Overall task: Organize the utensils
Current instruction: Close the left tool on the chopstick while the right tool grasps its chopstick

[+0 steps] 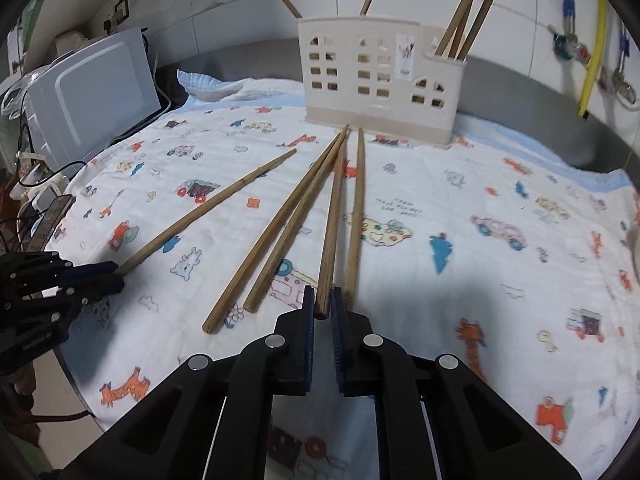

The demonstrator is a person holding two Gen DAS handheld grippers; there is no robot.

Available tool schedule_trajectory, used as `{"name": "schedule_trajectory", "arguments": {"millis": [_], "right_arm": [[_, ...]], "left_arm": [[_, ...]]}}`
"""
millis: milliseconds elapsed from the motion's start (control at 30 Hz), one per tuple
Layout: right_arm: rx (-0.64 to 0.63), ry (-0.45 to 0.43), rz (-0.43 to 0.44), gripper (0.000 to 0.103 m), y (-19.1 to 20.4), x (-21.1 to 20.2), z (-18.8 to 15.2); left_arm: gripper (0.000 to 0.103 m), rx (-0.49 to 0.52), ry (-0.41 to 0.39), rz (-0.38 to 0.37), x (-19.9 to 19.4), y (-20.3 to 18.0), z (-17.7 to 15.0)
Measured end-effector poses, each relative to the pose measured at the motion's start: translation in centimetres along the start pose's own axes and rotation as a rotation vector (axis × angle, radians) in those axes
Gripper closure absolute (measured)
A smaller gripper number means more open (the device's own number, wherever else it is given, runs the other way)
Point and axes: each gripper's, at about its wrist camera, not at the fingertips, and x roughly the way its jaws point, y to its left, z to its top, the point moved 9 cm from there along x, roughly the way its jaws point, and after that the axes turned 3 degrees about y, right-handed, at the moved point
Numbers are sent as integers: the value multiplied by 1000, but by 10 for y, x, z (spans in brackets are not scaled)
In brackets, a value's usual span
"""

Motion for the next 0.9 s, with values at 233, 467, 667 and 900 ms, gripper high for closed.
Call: {"name": "schedule_trajectory", "arguments": {"millis": [233, 467, 667, 900], "right_arm": [[-22, -105, -44, 96, -6, -50, 16], [-45, -223, -46, 96, -13, -103, 65], [-52, -247, -1, 96, -22, -126, 109], [-53, -243, 27, 96, -36, -143, 157]], "left_arm": [[97, -20, -23, -29, -11, -3, 8], [97, -56, -128, -96, -43, 0, 49], [97, -60, -230, -158, -71, 1, 99], [97, 1, -281, -179, -85, -6, 154]]}}
